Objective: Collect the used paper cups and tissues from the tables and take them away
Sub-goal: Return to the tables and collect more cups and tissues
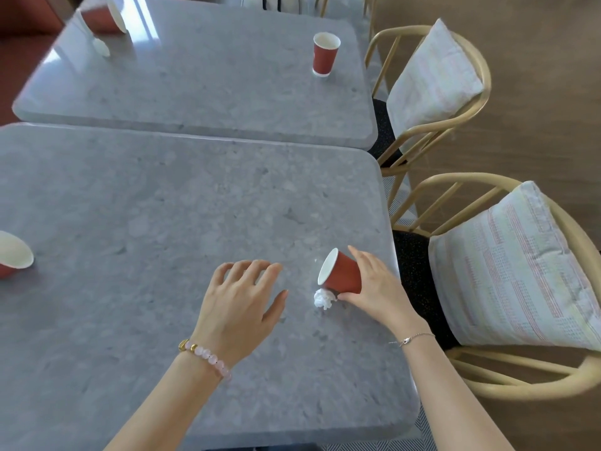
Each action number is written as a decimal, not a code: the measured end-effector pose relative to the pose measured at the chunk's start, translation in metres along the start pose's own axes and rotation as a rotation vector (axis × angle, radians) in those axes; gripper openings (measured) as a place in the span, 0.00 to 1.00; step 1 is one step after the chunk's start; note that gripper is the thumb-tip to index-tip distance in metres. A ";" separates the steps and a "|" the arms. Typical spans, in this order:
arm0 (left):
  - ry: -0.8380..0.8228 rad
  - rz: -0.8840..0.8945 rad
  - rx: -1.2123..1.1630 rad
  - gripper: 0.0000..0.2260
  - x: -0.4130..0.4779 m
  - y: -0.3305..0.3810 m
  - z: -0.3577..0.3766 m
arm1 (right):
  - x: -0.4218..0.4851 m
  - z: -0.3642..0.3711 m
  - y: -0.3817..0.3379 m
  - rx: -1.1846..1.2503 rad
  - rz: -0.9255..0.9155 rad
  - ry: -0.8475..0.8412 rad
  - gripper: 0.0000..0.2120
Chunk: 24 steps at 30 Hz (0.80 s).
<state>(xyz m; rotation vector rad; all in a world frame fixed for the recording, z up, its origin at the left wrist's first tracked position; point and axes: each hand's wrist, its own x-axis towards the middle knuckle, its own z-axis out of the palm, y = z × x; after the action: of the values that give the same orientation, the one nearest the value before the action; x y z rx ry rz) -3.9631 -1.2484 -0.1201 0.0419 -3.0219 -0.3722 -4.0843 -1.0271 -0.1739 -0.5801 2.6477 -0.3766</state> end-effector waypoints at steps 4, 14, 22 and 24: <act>0.019 0.001 0.006 0.17 0.002 -0.003 -0.001 | 0.003 0.006 0.002 -0.020 0.005 0.032 0.41; 0.048 0.002 0.008 0.17 0.005 -0.002 -0.009 | -0.011 -0.001 -0.003 0.147 0.039 0.190 0.36; 0.136 0.016 0.018 0.18 0.006 0.002 -0.035 | -0.034 -0.023 -0.039 0.470 0.015 0.377 0.35; 0.160 0.018 0.028 0.18 0.003 0.002 -0.044 | -0.041 -0.027 -0.050 0.548 -0.012 0.410 0.35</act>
<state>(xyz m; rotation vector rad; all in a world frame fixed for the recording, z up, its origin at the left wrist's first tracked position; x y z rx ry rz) -3.9620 -1.2570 -0.0769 0.0436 -2.8675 -0.3089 -4.0446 -1.0481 -0.1192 -0.3644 2.7216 -1.2898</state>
